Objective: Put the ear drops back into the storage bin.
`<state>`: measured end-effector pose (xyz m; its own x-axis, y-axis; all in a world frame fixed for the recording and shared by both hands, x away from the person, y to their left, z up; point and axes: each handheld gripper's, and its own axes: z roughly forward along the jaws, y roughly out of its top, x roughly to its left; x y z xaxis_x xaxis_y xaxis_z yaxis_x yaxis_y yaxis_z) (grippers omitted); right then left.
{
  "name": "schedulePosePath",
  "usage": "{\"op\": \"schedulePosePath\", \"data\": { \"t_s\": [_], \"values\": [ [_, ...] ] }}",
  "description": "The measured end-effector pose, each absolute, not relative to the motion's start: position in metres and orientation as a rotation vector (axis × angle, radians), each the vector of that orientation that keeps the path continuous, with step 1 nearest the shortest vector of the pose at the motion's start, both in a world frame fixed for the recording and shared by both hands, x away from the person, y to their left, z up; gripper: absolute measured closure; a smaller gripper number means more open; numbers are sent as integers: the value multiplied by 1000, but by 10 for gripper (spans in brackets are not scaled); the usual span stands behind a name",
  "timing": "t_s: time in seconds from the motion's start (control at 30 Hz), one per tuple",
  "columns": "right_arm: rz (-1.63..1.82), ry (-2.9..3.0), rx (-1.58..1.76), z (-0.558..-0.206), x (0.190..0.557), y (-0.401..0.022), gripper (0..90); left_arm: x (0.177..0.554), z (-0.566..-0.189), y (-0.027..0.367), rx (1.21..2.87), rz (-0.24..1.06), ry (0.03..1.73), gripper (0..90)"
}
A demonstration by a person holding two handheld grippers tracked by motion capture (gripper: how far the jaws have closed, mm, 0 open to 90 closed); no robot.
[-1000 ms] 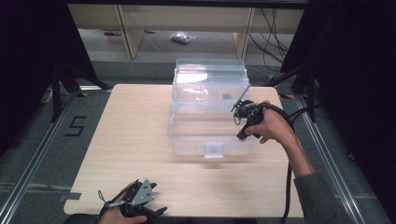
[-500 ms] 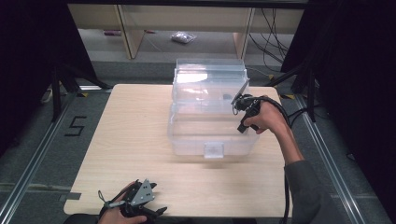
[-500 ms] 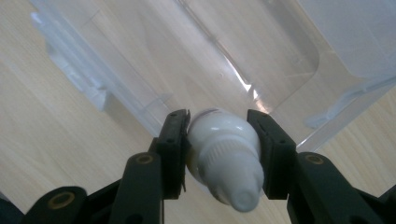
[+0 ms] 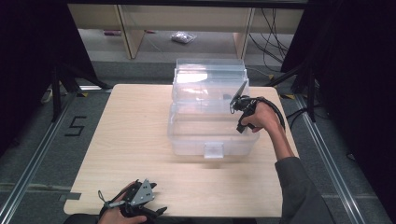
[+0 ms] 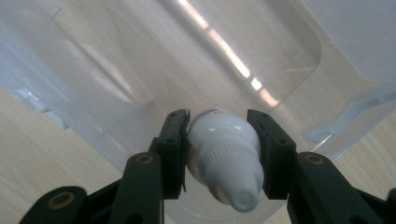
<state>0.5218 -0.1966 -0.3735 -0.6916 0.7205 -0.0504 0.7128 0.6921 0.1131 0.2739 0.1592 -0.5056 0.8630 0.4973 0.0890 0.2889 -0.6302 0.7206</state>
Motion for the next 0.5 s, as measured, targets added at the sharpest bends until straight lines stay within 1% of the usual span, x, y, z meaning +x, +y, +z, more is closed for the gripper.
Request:
{"op": "schedulePosePath", "data": {
  "t_s": [0.17, 0.2, 0.3, 0.37, 0.5],
  "values": [
    [91, 2808, 1140, -381, 530, -199, 601, 275, -506, 159, 2291, 364, 567, 154],
    [92, 2797, 1210, -382, 529, -197, 601, 274, -506, 159, 2287, 360, 564, 154],
    [103, 2807, 1198, -385, 533, -197, 601, 274, -505, 160, 2299, 368, 559, 154],
    [106, 2806, 1262, -389, 534, -197, 601, 275, -506, 159, 2292, 376, 571, 154],
    [94, 2805, 1291, -398, 536, -197, 601, 274, -506, 159, 2289, 362, 566, 154]
  ]
}}
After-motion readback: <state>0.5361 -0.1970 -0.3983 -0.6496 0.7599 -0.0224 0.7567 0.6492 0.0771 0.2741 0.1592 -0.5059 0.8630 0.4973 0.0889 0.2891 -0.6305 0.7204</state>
